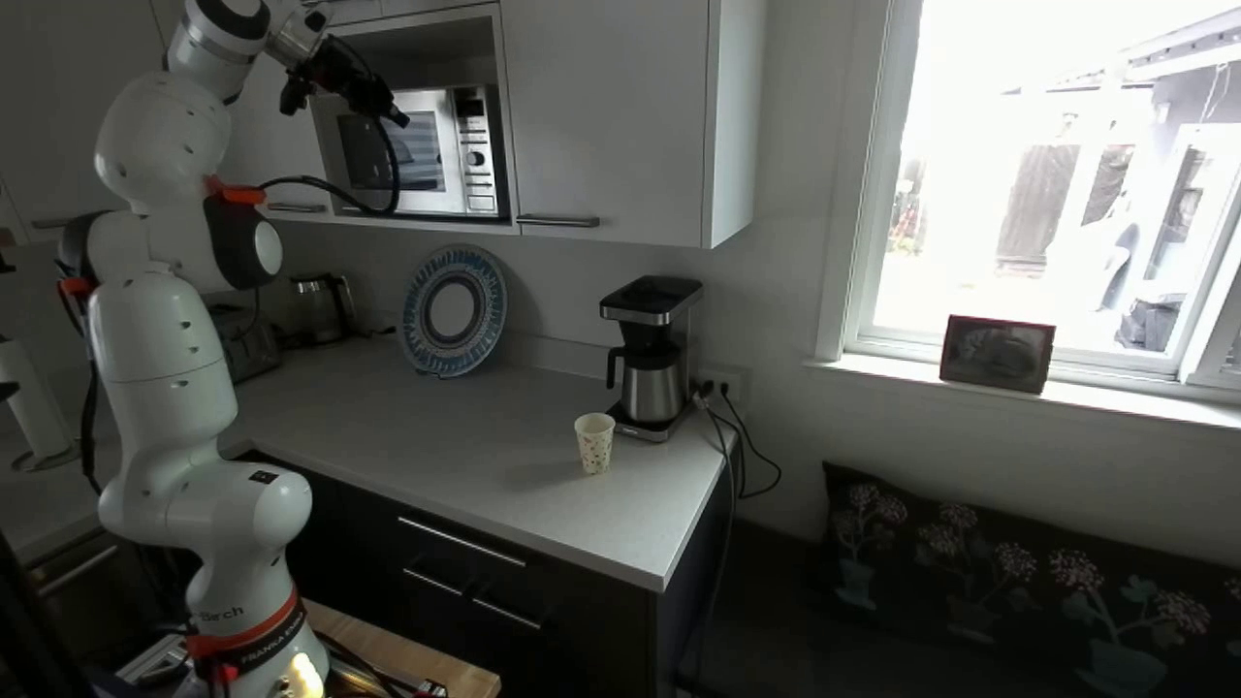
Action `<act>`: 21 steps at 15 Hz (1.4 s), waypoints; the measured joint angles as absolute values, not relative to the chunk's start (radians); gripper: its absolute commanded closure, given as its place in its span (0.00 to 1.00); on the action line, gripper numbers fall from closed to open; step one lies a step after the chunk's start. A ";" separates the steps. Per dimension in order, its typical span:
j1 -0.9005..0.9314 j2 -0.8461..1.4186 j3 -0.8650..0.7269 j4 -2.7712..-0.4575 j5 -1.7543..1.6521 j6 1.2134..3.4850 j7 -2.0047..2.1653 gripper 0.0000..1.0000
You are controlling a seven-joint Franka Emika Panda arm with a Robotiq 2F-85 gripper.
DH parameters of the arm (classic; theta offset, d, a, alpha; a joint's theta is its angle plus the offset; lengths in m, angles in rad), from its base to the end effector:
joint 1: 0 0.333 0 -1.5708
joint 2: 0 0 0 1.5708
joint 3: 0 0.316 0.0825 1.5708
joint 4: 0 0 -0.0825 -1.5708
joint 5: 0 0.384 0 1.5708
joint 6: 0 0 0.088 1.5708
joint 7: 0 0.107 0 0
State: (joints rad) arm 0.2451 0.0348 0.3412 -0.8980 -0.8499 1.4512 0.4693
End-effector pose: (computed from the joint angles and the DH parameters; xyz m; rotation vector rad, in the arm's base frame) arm 0.4334 0.1742 0.9233 2.4765 -0.2850 1.0905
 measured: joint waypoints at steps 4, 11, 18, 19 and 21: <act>0.246 -0.013 0.346 -0.895 -0.780 1.451 0.397 1.00; 0.251 -0.083 0.350 -0.895 -0.737 1.440 0.303 0.99; 0.267 -0.109 0.379 -0.897 -0.738 1.353 0.274 0.66; 0.268 -0.110 0.383 -0.897 -0.738 1.342 0.275 0.58; 0.268 -0.112 0.389 -0.897 -0.738 1.333 0.275 0.44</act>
State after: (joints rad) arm 0.2685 -0.1116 0.3893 -0.8969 -0.7383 1.3328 0.2752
